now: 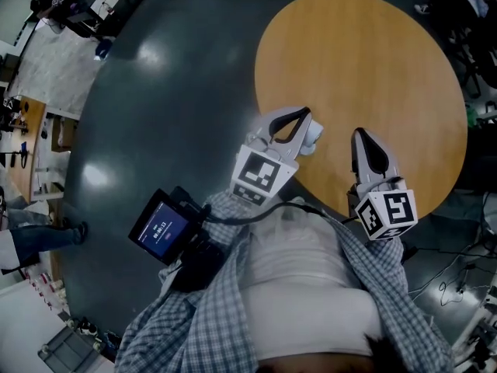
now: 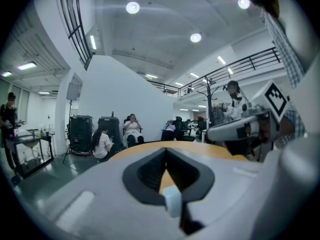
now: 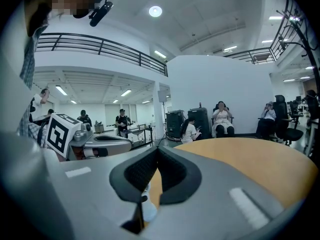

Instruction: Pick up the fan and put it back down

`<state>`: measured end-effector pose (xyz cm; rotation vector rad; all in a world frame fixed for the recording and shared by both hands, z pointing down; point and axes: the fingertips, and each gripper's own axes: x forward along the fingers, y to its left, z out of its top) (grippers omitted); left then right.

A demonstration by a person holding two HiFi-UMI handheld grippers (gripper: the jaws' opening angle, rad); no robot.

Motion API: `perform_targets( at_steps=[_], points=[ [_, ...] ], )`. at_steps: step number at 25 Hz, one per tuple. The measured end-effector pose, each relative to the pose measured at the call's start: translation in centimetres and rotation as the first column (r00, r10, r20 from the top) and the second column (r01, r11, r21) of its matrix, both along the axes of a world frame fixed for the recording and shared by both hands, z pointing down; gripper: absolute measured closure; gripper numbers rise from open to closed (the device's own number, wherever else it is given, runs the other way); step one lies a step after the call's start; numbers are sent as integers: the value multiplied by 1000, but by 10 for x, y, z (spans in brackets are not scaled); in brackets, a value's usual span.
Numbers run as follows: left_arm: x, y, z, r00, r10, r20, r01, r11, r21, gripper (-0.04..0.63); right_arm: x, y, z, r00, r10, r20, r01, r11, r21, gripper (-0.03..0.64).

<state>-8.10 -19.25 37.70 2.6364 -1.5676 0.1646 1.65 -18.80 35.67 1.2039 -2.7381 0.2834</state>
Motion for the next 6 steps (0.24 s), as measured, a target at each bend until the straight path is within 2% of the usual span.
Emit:
perform_targets(
  at_steps=[6],
  points=[
    [-8, 6, 0, 1000, -27, 9, 27, 1000, -5, 595, 5, 3, -3, 1000, -2, -9, 2, 1000, 9, 615]
  ],
)
